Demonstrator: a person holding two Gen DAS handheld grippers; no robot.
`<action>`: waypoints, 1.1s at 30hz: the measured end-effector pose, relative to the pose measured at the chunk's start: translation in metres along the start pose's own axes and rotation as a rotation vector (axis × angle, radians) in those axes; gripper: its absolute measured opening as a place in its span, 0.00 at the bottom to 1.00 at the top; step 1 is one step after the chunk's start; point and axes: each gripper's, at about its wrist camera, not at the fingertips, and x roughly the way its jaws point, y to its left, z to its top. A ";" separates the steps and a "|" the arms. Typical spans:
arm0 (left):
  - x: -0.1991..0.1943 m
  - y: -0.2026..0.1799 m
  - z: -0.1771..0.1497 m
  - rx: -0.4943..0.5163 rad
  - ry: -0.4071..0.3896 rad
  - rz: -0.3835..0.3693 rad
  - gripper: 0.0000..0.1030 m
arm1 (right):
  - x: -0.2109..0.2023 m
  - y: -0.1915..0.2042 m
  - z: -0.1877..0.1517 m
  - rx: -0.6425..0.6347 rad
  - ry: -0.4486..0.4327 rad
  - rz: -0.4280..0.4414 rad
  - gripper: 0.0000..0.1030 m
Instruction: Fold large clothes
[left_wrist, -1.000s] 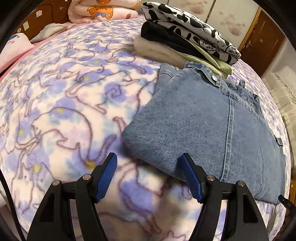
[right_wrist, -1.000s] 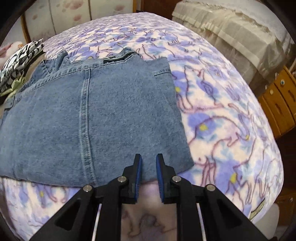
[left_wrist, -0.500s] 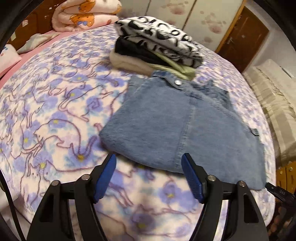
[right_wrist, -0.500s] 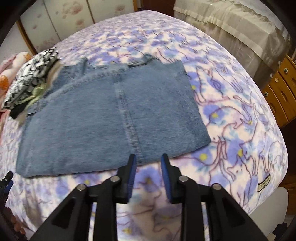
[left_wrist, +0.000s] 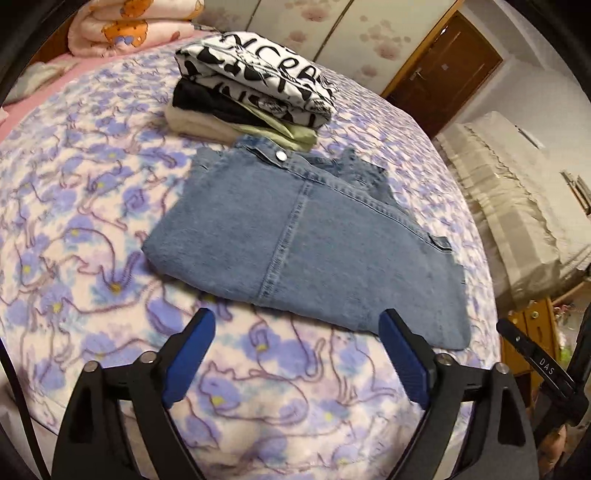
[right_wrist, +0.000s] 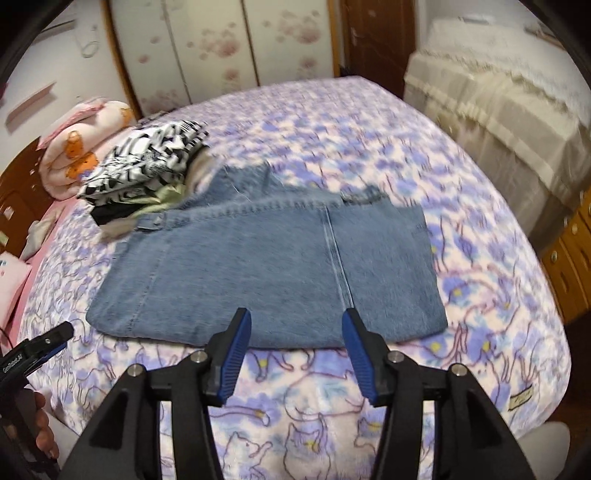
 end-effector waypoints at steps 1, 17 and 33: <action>0.001 0.001 -0.002 -0.008 0.012 -0.016 0.92 | -0.005 0.004 -0.001 -0.015 -0.024 0.004 0.53; 0.067 0.035 -0.033 -0.123 0.060 -0.110 0.92 | 0.028 0.028 -0.025 -0.119 -0.098 0.007 0.55; 0.137 0.066 -0.001 -0.192 -0.124 -0.116 0.92 | 0.106 0.039 -0.021 -0.104 -0.050 0.029 0.55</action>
